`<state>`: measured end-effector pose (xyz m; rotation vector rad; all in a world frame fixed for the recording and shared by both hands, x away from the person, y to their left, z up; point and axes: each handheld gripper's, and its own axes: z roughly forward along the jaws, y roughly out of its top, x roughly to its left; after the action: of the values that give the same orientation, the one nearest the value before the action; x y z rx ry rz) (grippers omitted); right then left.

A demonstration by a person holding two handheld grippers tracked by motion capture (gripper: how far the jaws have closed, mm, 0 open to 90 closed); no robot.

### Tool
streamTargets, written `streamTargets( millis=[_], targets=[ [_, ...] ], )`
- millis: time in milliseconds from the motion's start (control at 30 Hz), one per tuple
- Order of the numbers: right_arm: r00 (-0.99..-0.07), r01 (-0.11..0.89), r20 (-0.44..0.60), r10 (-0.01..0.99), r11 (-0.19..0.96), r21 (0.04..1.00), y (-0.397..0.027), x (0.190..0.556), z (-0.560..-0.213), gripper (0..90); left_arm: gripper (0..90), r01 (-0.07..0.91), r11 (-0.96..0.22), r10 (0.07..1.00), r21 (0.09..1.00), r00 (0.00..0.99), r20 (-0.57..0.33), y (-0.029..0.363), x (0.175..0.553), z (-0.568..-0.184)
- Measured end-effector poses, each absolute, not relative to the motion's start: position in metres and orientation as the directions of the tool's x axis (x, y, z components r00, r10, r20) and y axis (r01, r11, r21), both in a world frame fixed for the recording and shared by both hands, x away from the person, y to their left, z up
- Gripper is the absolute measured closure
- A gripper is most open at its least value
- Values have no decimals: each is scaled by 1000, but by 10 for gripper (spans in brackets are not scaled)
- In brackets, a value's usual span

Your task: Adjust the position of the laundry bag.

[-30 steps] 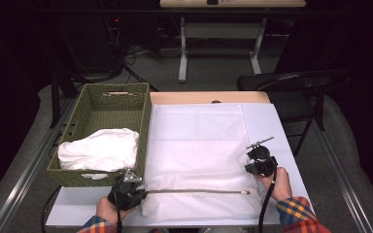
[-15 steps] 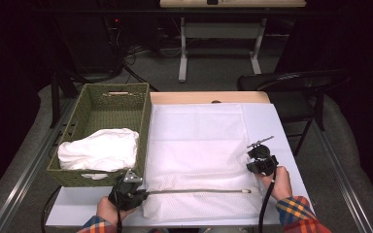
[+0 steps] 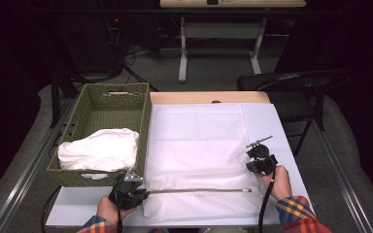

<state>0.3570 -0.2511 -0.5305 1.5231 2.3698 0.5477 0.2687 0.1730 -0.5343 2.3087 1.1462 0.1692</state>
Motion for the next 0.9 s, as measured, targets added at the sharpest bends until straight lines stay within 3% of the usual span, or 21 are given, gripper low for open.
streamTargets(
  millis=[133, 333, 567, 900],
  targets=[
    [-411, 808, -13, 912, 371, 457, -254, 355, -528, 792, 765, 691, -496, 758, 526, 640, -126, 174, 268, -532],
    [-414, 802, 12, 910, 359, 477, -261, 348, -519, 448, 428, 664, -519, 729, 538, 673, -127, 174, 262, -521],
    [-469, 760, 14, 883, 396, 515, -260, 334, -506, 225, 270, 622, -531, 694, 576, 709, -126, 173, 254, -512],
    [-470, 752, 42, 882, 375, 542, -272, 308, -497, 67, 94, 578, -547, 663, 605, 740, -107, 163, 246, -505]
  ],
)
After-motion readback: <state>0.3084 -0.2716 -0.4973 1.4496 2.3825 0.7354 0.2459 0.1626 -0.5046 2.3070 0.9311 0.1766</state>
